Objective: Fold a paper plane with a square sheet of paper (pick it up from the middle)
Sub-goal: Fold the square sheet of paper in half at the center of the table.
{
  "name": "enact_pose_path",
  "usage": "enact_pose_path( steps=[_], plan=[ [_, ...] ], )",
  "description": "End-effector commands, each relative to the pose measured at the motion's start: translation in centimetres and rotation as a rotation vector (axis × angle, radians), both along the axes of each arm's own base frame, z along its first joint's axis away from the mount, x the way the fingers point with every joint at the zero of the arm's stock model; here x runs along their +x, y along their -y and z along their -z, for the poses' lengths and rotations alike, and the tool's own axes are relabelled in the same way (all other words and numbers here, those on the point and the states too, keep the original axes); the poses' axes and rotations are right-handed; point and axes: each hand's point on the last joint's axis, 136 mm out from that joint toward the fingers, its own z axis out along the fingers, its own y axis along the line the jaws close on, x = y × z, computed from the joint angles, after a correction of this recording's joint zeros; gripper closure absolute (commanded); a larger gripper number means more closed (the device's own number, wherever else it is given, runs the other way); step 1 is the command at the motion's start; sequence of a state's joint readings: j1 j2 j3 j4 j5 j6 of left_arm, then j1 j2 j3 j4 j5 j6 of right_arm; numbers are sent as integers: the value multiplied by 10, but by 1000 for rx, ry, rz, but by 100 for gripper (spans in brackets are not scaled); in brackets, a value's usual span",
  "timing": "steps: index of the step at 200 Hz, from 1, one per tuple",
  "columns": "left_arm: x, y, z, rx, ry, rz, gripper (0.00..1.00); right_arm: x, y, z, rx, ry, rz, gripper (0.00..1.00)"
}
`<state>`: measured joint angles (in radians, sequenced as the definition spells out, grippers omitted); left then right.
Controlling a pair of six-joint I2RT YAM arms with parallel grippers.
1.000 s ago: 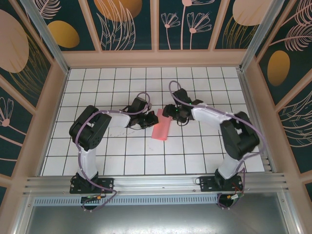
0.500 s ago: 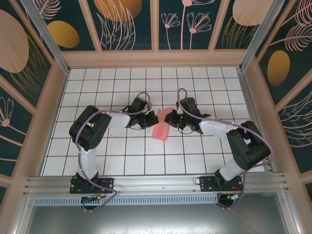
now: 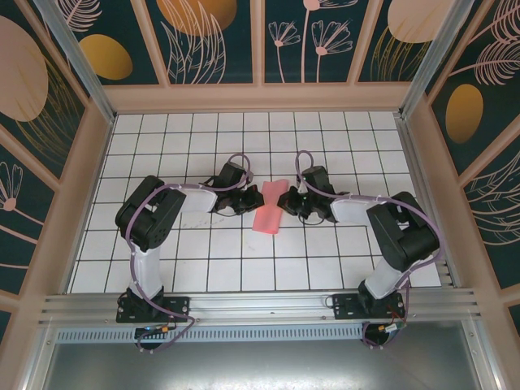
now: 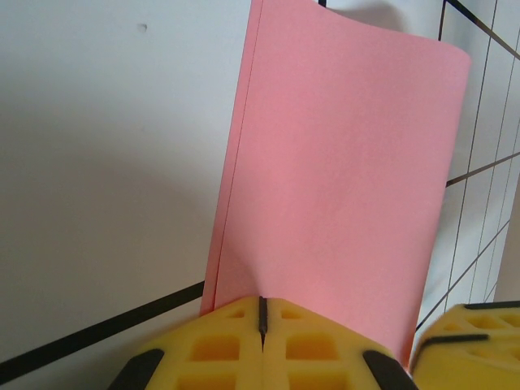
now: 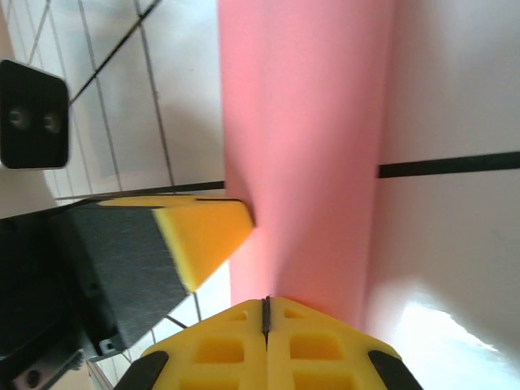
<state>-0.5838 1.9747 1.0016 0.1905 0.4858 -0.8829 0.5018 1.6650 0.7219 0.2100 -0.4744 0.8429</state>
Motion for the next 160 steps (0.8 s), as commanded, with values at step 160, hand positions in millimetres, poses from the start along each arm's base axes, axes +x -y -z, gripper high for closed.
enact_pose_path(
  steps=[160],
  plan=[
    [-17, -12, 31, 88, -55, 13, 100, -7, 6, -32, 85, 113, -43, 100]
  ],
)
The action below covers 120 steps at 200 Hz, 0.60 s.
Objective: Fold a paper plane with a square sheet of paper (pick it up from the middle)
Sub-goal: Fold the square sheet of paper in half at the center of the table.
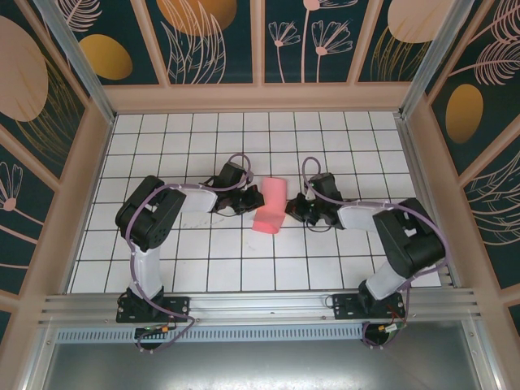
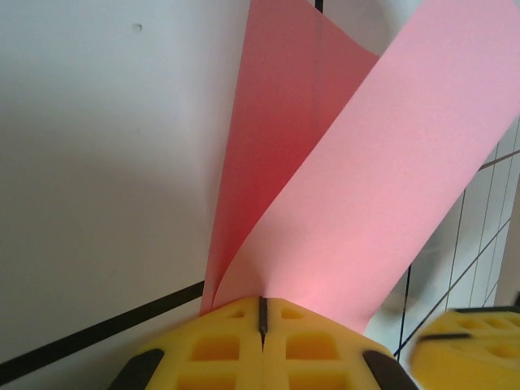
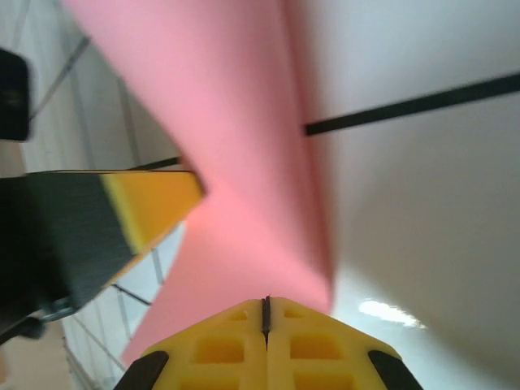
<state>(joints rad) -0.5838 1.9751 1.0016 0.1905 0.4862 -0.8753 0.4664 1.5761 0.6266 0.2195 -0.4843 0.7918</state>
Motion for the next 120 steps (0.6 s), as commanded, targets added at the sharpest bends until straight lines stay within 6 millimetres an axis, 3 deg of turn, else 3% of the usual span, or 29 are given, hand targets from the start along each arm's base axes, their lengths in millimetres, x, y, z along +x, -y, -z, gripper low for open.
enact_pose_path(
  steps=[1, 40, 77, 120],
  plan=[
    [-17, -12, 31, 86, -60, 8, 100, 7, -15, -32, 96, 77, -42, 100],
    [-18, -12, 32, 89, -64, 12, 100, 0, -29, -13, 103, 28, -68, 100],
    [-19, -13, 33, 93, -68, 11, 100, -14, -20, 20, 57, -21, -59, 100],
    [-19, -13, 33, 94, -67, 11, 100, -25, -14, 37, 30, -35, -84, 100]
  ],
)
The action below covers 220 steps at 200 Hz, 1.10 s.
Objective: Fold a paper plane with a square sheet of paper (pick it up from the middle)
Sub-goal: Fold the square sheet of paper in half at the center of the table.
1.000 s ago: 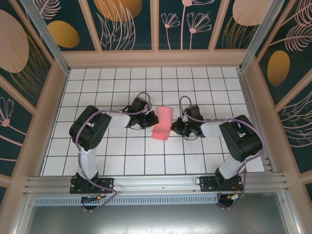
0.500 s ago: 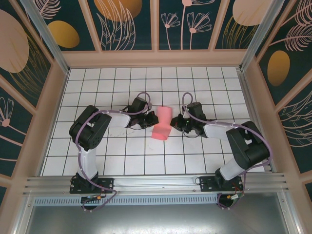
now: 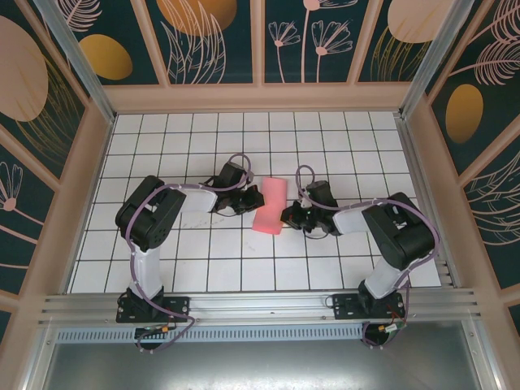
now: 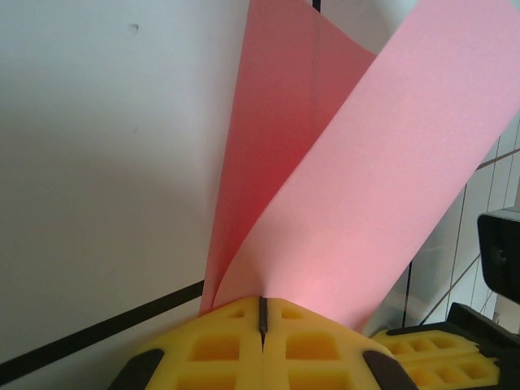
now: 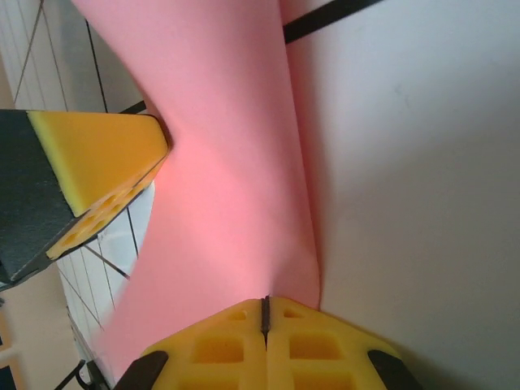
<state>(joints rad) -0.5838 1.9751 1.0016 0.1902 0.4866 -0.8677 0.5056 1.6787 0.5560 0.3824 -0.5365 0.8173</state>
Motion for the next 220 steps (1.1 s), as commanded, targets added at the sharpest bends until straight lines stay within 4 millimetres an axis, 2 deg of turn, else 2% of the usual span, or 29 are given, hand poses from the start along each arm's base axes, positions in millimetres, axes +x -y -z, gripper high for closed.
enact_pose_path(
  steps=[1, 16, 42, 63, 108, 159, 171, 188, 220],
  plan=[
    [-19, -13, 33, 93, -72, 5, 100, -4, 0, 6, -6, 12, -25, 100],
    [-18, -13, 33, 93, -71, 5, 100, -3, -1, -1, 3, 28, -33, 100],
    [-18, -14, 32, 93, -70, 4, 100, 0, -14, -36, 80, 100, -66, 100],
    [-18, -13, 32, 90, -69, 5, 100, -3, -18, -51, 121, 128, -73, 100],
    [-18, -13, 31, 89, -67, 7, 100, -18, -17, -37, 127, 85, -74, 100],
    [-18, -12, 31, 83, -69, 6, 100, -33, -8, 7, 18, -6, -75, 100],
    [-18, -12, 31, 84, -68, 5, 100, -34, -5, 11, 2, -14, -70, 100],
    [-18, -12, 32, 85, -71, 5, 100, -32, -5, 7, -4, -12, -61, 100],
    [-19, -12, 32, 88, -72, 9, 100, -22, -19, -31, 51, 72, -79, 100]
  ],
)
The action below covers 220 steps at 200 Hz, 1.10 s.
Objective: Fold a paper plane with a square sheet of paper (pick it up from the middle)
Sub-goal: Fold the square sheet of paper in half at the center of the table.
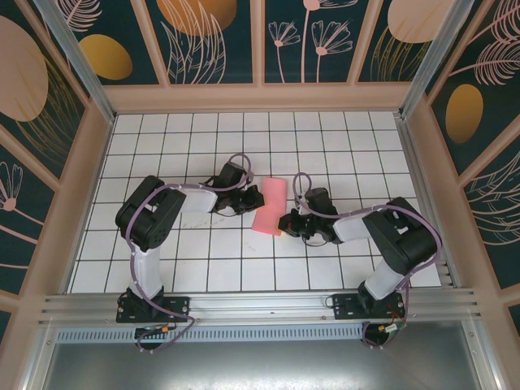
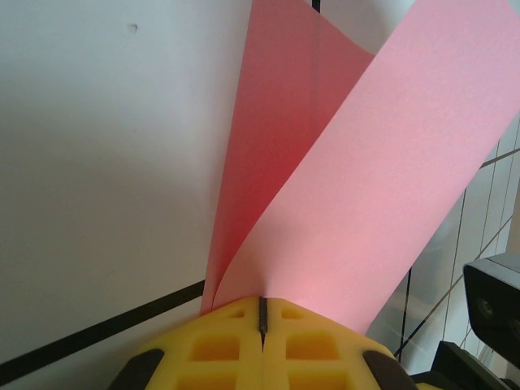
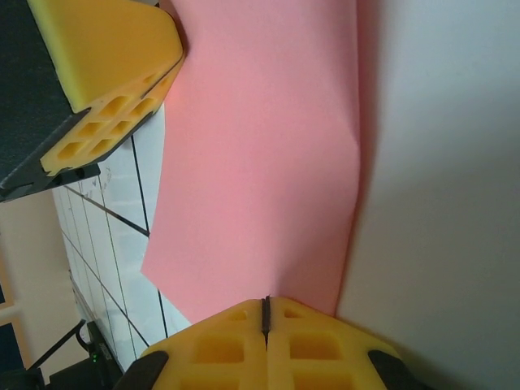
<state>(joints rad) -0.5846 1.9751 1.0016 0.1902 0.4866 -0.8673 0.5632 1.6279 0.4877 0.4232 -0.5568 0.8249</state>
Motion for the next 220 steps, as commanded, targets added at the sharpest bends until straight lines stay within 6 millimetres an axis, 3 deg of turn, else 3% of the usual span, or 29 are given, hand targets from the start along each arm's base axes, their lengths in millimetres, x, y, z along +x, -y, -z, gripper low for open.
enact_pose_path(
  steps=[1, 18, 34, 82, 100, 113, 140, 187, 204, 220],
  plan=[
    [-19, -12, 32, 87, -74, 8, 100, 7, -10, -29, 28, 67, -12, 100],
    [-19, -13, 33, 89, -74, 10, 100, 9, -13, -42, 58, 92, -13, 100],
    [-19, -13, 32, 87, -72, 9, 100, 5, -15, -39, 74, 80, -17, 100],
    [-20, -13, 32, 88, -74, 11, 100, -11, -14, -9, 33, 7, -36, 100],
    [-20, -13, 33, 88, -77, 14, 100, -22, -3, 15, -35, -51, -22, 100],
    [-19, -12, 31, 83, -74, 11, 100, -27, 3, 22, -48, -62, -16, 100],
    [-19, -13, 32, 91, -75, 14, 100, -24, -4, 10, -35, -48, -35, 100],
    [-18, -12, 30, 87, -72, 14, 100, -6, -14, -32, 5, 47, -35, 100],
    [-19, -12, 31, 90, -71, 14, 100, -5, -19, -34, 27, 48, -47, 100],
    [-20, -12, 31, 87, -73, 16, 100, -9, -19, -24, 9, 23, -57, 100]
  ],
)
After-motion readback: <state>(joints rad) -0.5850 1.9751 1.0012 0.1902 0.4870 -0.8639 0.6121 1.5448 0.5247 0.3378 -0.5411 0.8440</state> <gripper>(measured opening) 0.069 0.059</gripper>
